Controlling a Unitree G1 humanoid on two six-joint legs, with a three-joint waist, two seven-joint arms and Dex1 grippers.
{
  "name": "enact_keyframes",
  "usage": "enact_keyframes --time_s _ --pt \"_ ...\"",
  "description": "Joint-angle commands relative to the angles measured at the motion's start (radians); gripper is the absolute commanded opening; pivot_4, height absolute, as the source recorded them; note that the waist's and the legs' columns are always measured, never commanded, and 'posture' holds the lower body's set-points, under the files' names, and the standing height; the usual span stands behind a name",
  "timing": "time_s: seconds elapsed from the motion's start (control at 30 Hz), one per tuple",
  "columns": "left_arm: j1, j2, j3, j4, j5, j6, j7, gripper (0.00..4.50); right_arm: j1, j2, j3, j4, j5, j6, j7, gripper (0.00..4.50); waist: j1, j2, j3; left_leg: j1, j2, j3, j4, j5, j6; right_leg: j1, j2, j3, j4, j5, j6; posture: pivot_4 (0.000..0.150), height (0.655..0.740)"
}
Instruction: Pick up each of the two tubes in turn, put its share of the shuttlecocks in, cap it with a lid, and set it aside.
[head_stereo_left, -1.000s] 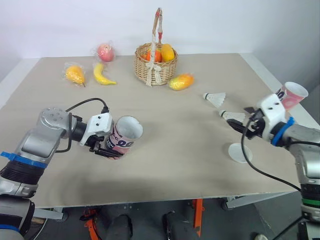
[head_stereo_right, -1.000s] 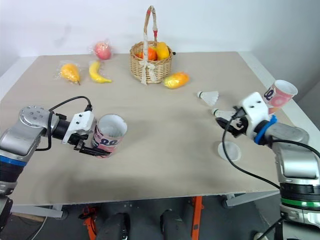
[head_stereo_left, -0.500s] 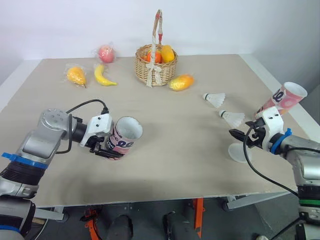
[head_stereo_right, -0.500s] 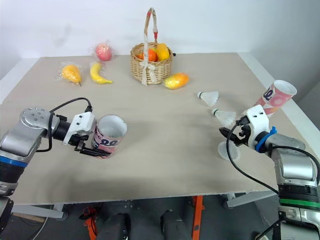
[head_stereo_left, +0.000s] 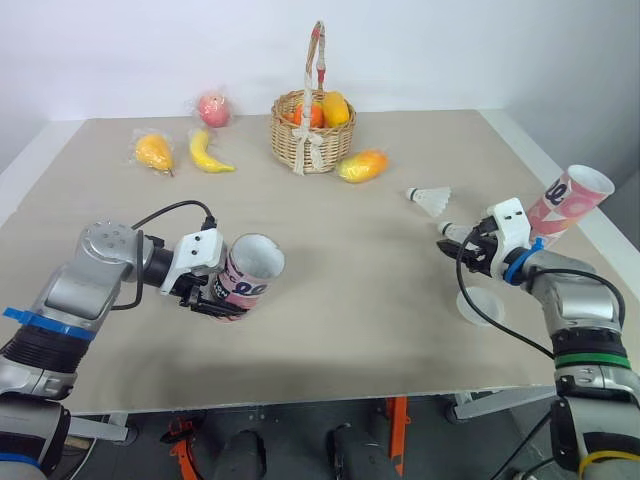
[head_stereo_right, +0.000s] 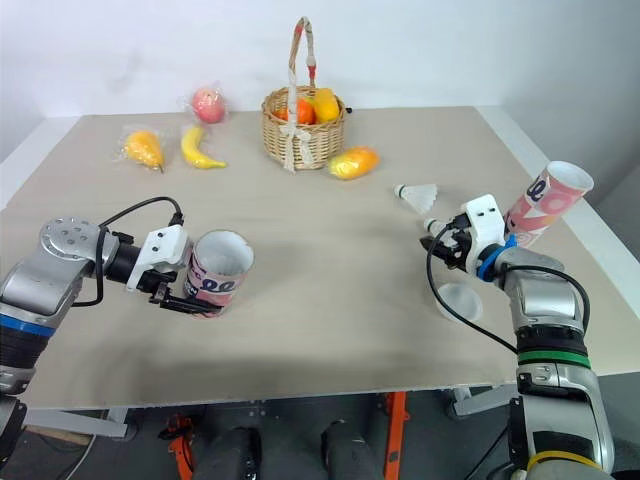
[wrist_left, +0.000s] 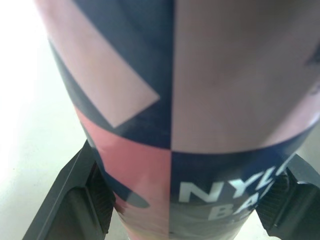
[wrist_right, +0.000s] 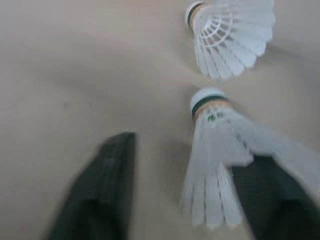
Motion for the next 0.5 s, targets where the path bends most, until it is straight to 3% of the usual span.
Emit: enact_keyframes --time_s 0.03,0.1,0.13,0.33,0.5 --pt "0.009 0.006 -0.008 -0.008 0.005 0.018 0.002 3.21 -0.014 -0.010 -0.014 0.011 -0.001 -0.043 0.005 1.16 0.000 0.000 0.000 0.000 0.000 0.000 0.000 0.000 0.000 0.000 0.000 0.000 0.000 0.000 0.000 0.150 0.7400" --pt "0.009 0.007 -0.008 -0.013 0.004 0.023 0.003 3.21 -0.007 -0.013 -0.012 0.009 -0.001 -0.051 0.008 0.14 0.000 0.000 0.000 0.000 0.000 0.000 0.000 0.000 0.000 0.000 0.000 0.000 0.000 0.000 0.000 0.150 0.7400" --pt "0.008 0.007 -0.007 -0.015 0.004 0.027 0.004 3.21 0.002 -0.019 -0.014 -0.009 0.003 -0.050 0.013 0.02 0.000 0.000 0.000 0.000 0.000 0.000 0.000 0.000 0.000 0.000 0.000 0.000 0.000 0.000 0.000 0.150 0.7400" --pt "0.007 0.012 -0.005 -0.030 0.000 0.041 0.003 3.21 0.099 -0.098 -0.015 -0.348 0.063 0.020 0.123 0.02 0.001 0.004 0.002 0.000 0.000 0.000 0.000 0.000 0.000 0.000 0.000 0.000 0.000 -0.001 0.000 0.150 0.7400" --pt "-0.006 0.008 -0.009 -0.028 0.002 0.048 0.000 3.21 0.122 -0.175 0.072 -0.804 0.168 0.047 0.292 0.02 -0.001 0.009 0.001 0.001 0.000 -0.001 -0.001 0.000 0.001 0.000 0.000 0.000 0.000 -0.001 0.000 0.150 0.7400"
